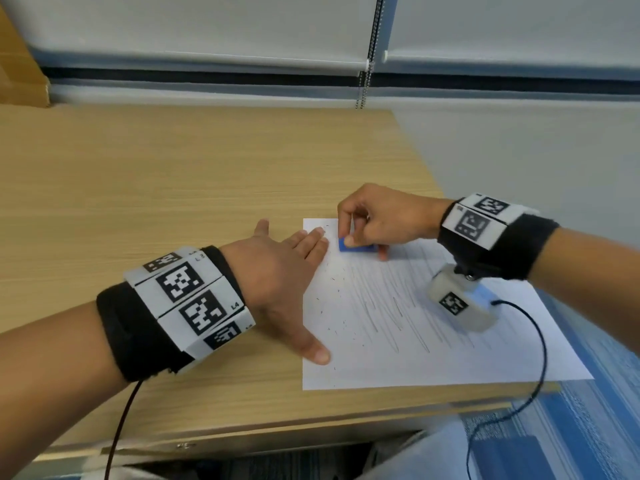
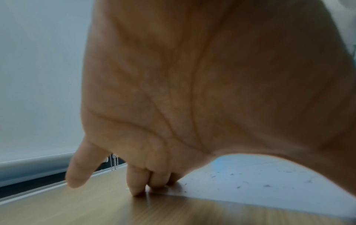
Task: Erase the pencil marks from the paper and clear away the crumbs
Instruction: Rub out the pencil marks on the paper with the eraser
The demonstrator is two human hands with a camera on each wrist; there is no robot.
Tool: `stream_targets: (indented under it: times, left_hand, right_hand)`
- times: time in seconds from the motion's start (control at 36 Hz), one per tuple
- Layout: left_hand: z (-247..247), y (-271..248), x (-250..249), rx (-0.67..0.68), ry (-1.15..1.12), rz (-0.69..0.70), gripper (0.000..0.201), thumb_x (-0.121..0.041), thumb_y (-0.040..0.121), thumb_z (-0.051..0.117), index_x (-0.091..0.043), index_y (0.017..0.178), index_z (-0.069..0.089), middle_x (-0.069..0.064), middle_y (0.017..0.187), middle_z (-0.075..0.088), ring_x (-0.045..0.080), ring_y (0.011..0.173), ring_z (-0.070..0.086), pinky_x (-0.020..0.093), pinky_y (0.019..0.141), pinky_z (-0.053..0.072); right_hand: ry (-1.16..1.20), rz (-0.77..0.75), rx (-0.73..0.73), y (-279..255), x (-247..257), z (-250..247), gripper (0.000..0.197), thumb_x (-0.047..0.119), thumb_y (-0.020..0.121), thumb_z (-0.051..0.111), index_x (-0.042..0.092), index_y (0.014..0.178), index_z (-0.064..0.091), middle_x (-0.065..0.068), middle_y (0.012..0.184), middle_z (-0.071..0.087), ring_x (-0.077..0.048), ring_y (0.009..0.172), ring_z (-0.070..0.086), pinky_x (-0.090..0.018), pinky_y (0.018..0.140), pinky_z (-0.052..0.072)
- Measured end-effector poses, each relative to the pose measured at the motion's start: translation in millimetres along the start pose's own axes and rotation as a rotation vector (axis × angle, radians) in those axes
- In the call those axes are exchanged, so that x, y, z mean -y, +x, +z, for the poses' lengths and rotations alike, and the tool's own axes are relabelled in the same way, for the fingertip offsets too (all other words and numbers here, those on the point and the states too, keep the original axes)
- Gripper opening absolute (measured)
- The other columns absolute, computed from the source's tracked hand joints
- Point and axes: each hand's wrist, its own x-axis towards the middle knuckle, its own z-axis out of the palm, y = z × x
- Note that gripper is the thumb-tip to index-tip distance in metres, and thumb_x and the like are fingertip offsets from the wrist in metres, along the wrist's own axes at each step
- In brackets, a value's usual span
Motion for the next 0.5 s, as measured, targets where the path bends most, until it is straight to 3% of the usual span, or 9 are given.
stream_targets:
  times: [0.08,0.22,0.39,0.5]
  left_hand:
    - [1,0,1,-0.006,-0.004,0.0,0.145,-0.095,0.054,0.047,-0.014,0.144,-0.034,-0.002,0.155,-0.033,0.014,0.146,-0.021,0.061,0.112,-0.016]
    - [-1,0,-1,0.008,-0.004,-0.007,0.145,-0.094,0.055,0.048,-0.014,0.142,-0.036,-0.002,0.153,-0.036,0.015,0.146,-0.022,0.06,0.112,-0.017]
    - [0,1,0,0.005,0.001,-0.004,0.146,-0.095,0.054,0.047,-0.013,0.143,-0.035,-0.001,0.154,-0.035,0.014,0.145,-0.023,0.06,0.111,-0.018]
    - [2,2,0,-0.012,-0.02,0.004,0.147,-0.094,0.053,0.049,-0.014,0.143,-0.036,-0.001,0.153,-0.036,0.014,0.145,-0.023,0.06,0.11,-0.019]
  right_hand:
    - [0.025,0.009,-0.064,2,1,-1,0.002,0.005,0.085,0.066,0.004,0.086,0.066,-0.009,0.063,0.053,-0.031,0.058,0.059,-0.047,0.058,0.058]
    - [0.041,0.01,0.161,-7,4,6,0.001,0.004,0.085,0.067,0.005,0.085,0.067,-0.008,0.066,0.055,-0.026,0.054,0.058,-0.044,0.065,0.057]
    - [0.022,0.009,-0.059,0,2,4,0.007,0.01,0.087,0.065,0.012,0.081,0.062,-0.01,0.066,0.057,-0.019,0.047,0.059,-0.036,0.055,0.055]
    - [0.08,-0.044,0.147,-18,2,15,0.005,0.006,0.086,0.066,0.008,0.082,0.063,-0.022,0.067,0.057,-0.028,0.053,0.057,-0.037,0.055,0.055]
